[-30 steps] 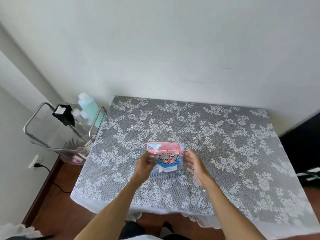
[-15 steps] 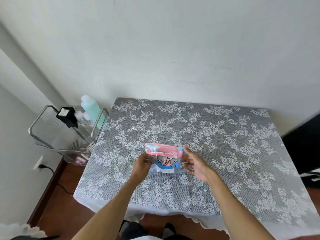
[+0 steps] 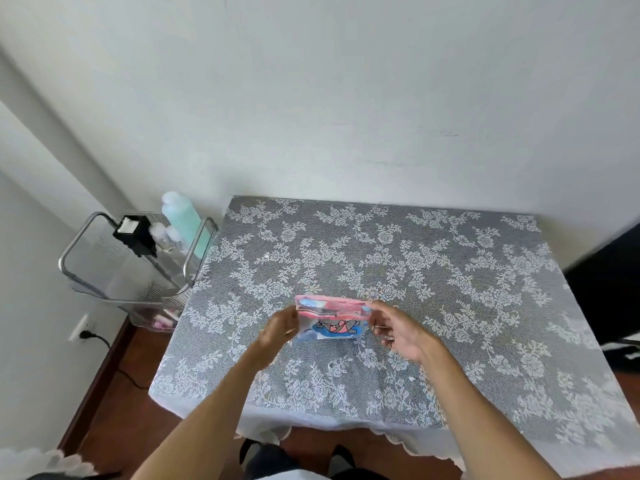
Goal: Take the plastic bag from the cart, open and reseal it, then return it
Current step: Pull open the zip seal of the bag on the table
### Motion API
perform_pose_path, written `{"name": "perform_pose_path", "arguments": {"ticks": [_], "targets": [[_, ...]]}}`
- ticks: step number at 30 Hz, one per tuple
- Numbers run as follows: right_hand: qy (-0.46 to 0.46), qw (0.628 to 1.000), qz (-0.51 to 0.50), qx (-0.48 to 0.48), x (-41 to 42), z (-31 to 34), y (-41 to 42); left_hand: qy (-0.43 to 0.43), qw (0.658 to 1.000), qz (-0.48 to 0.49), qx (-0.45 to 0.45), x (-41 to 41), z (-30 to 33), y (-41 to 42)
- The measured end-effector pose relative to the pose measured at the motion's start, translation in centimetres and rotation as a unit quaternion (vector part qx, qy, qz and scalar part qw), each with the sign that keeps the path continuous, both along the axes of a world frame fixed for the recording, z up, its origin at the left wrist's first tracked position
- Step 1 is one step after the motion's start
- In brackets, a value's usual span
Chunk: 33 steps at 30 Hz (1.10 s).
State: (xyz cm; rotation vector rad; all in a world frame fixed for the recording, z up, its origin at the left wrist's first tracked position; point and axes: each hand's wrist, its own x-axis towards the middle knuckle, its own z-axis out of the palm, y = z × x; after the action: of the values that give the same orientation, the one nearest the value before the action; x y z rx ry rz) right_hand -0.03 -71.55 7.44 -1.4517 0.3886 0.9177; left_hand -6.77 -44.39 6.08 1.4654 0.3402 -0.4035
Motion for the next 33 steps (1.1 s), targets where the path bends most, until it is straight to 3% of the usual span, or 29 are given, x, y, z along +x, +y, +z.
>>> {"name": "perform_pose_path", "arguments": {"ticks": [8, 20, 33], "targets": [[-0.008, 1.000, 0.002, 0.012, 0.1, -0.5, -0.3, 0.006, 0.991, -0.102, 0.081, 1.8, 1.0, 1.0], [-0.009, 0.999, 0.025, 0.028, -0.1, -0.4, -0.5, 0.020, 0.996, -0.089, 0.014, 2.0, 1.7, 1.9], [-0.090, 0.995, 0.024, 0.017, -0.2, 0.3, -0.4, -0.032, 0.996, -0.033, 0.070, 2.1, 1.8, 1.9]]}}
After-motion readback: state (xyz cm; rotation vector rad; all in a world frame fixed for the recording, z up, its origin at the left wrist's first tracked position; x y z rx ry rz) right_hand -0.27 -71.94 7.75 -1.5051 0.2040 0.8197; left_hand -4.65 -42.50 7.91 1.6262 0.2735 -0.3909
